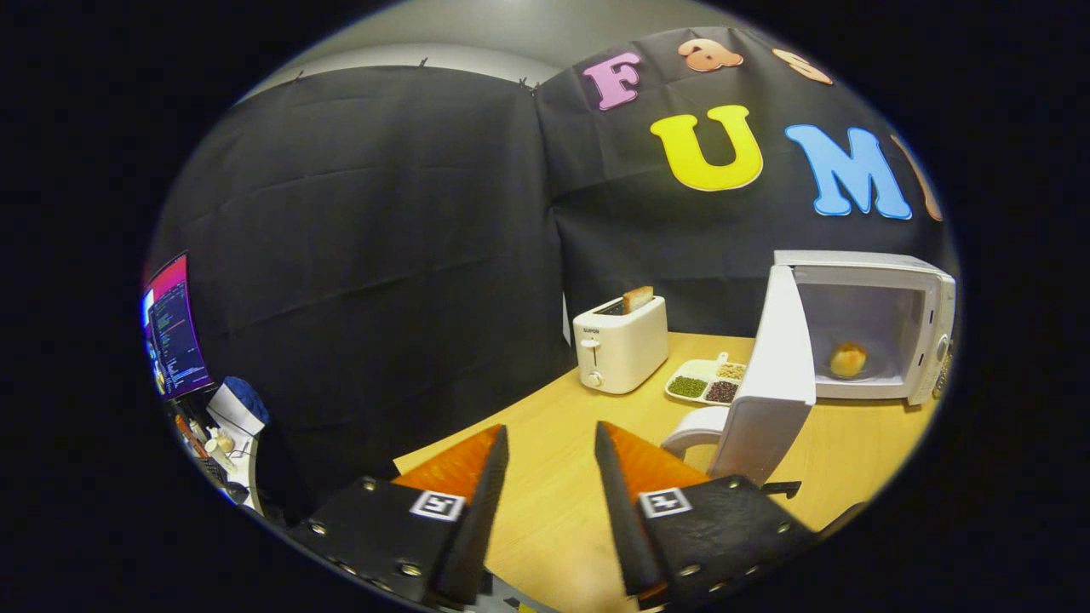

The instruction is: Open the microwave, put the food inside, and close the microwave door.

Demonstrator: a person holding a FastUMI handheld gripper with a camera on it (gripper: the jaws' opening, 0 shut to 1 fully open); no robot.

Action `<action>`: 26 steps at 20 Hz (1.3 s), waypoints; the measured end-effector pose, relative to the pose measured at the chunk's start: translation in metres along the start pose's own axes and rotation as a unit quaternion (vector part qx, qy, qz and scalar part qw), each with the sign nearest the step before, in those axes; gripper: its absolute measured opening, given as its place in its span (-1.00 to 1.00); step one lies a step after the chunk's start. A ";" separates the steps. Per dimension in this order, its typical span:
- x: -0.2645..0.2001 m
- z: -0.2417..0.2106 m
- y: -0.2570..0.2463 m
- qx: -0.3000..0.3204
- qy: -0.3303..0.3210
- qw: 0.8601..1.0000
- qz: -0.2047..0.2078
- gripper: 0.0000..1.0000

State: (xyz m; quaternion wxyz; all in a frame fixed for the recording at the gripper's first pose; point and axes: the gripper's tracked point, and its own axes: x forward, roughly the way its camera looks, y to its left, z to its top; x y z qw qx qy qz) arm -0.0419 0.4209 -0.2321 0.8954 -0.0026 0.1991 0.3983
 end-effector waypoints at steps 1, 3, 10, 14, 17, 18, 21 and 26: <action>0.007 -0.006 -0.003 -0.001 0.009 1.000 -0.003 -0.24; 0.007 -0.011 -0.018 -0.007 0.014 0.999 -0.031 -0.24; 0.000 -0.013 -0.039 -0.010 0.020 0.998 -0.053 -0.98; -0.017 -0.017 -0.055 -0.012 0.026 0.998 -0.056 -0.98; -0.033 -0.018 -0.073 -0.020 0.025 0.997 -0.064 -0.99; -0.038 -0.018 -0.079 -0.020 0.025 0.997 -0.068 -0.98; -0.049 -0.020 -0.098 -0.022 0.026 0.996 -0.083 -0.98; -0.062 -0.016 -0.134 -0.007 0.025 0.994 -0.110 -0.98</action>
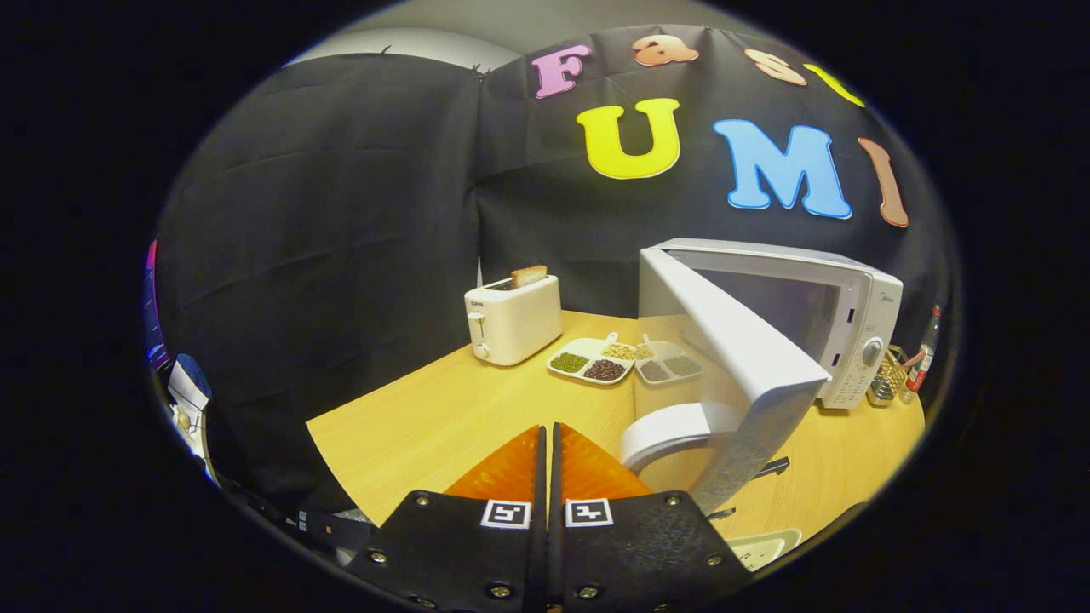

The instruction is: Open the microwave, put the food inside, and close the microwave door.

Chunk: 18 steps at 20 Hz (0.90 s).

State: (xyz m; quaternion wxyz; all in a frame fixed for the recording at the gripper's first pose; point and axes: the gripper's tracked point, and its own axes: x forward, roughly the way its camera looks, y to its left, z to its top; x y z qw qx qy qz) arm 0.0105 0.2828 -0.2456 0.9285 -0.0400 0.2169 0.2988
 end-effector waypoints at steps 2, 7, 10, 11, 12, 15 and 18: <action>-0.002 0.002 -0.017 0.005 -0.003 1.000 -0.011 -0.98; -0.001 0.007 -0.062 0.021 -0.005 0.999 -0.043 -0.98; 0.000 0.011 -0.090 0.027 -0.011 0.998 -0.063 -0.98; 0.002 0.012 -0.100 0.030 -0.011 0.997 -0.069 -0.98; 0.003 0.013 -0.109 0.033 -0.011 0.997 -0.075 -0.98; 0.008 0.018 -0.136 0.045 -0.015 0.995 -0.093 -0.98; 0.012 0.026 -0.163 0.051 -0.024 0.992 -0.111 -0.98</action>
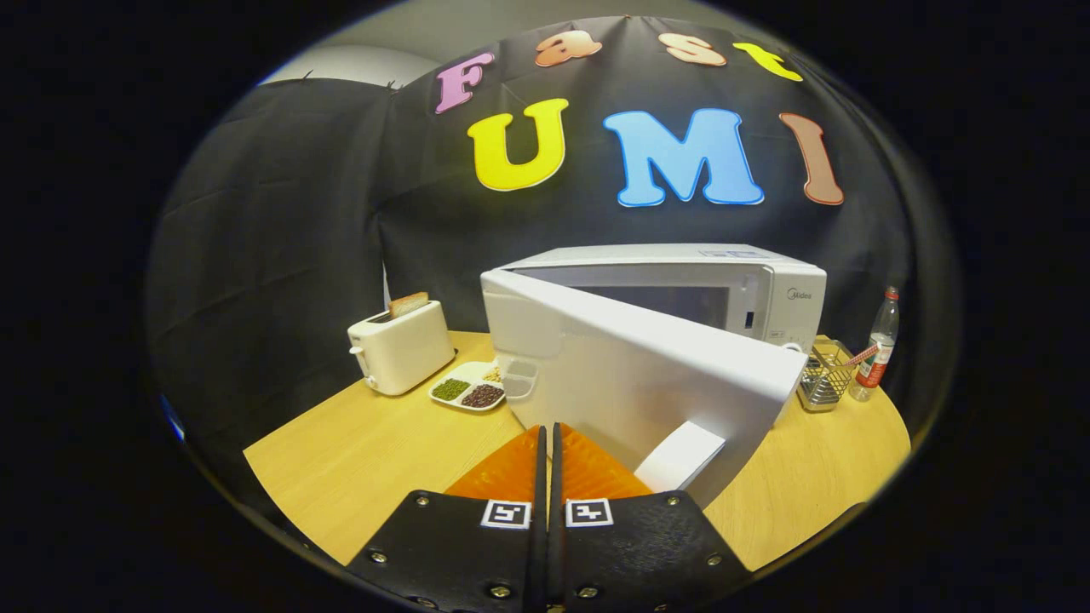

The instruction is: Open the microwave, put the food inside, and close the microwave door.

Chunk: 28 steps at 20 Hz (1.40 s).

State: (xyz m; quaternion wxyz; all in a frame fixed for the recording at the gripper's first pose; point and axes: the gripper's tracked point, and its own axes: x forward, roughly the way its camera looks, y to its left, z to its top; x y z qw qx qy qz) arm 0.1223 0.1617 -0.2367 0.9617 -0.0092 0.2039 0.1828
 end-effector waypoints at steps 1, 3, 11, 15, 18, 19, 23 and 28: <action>0.005 0.003 -0.008 0.001 -0.003 1.000 -0.007 -0.98; 0.010 0.006 -0.025 0.002 -0.006 1.000 -0.018 -0.98; 0.054 0.033 -0.085 0.008 -0.019 0.998 -0.057 -0.98; 0.077 0.043 -0.104 0.018 -0.027 0.997 -0.070 -0.98; 0.092 0.050 -0.114 0.030 -0.042 0.996 -0.078 -0.98; 0.096 0.050 -0.118 0.035 -0.044 0.995 -0.085 -0.98; 0.110 0.044 -0.125 0.056 -0.040 0.993 -0.095 -0.98; 0.114 0.041 -0.121 0.009 -0.047 0.993 -0.105 -0.98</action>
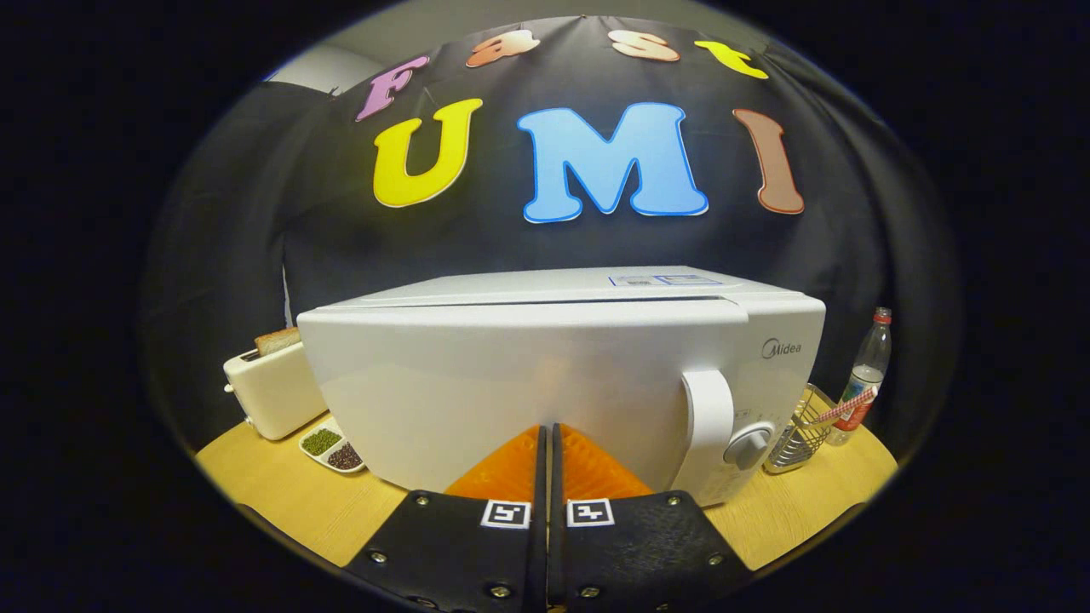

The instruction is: Open the microwave, put the food inside, and close the microwave door.

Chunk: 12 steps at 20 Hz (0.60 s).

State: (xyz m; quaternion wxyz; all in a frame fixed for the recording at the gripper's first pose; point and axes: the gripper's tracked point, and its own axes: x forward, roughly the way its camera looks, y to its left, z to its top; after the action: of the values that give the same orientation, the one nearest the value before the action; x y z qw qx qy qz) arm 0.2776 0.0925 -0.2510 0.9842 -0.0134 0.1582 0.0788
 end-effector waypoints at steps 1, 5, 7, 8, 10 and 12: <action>0.001 0.001 -0.001 0.004 -0.003 1.000 -0.005 -0.98; 0.004 0.003 -0.004 0.001 -0.008 1.000 -0.013 -0.98; 0.006 0.001 -0.001 0.010 0.002 1.000 -0.017 -0.98; 0.003 0.000 0.002 0.015 0.013 1.000 -0.012 -0.97; -0.010 0.009 0.001 0.007 0.012 1.000 -0.020 -0.96; -0.031 0.017 0.001 -0.001 0.002 1.000 -0.024 -0.96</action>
State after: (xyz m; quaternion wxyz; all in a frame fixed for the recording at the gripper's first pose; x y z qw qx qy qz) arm 0.2537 0.0899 -0.2249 0.9854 -0.0181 0.1600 0.0551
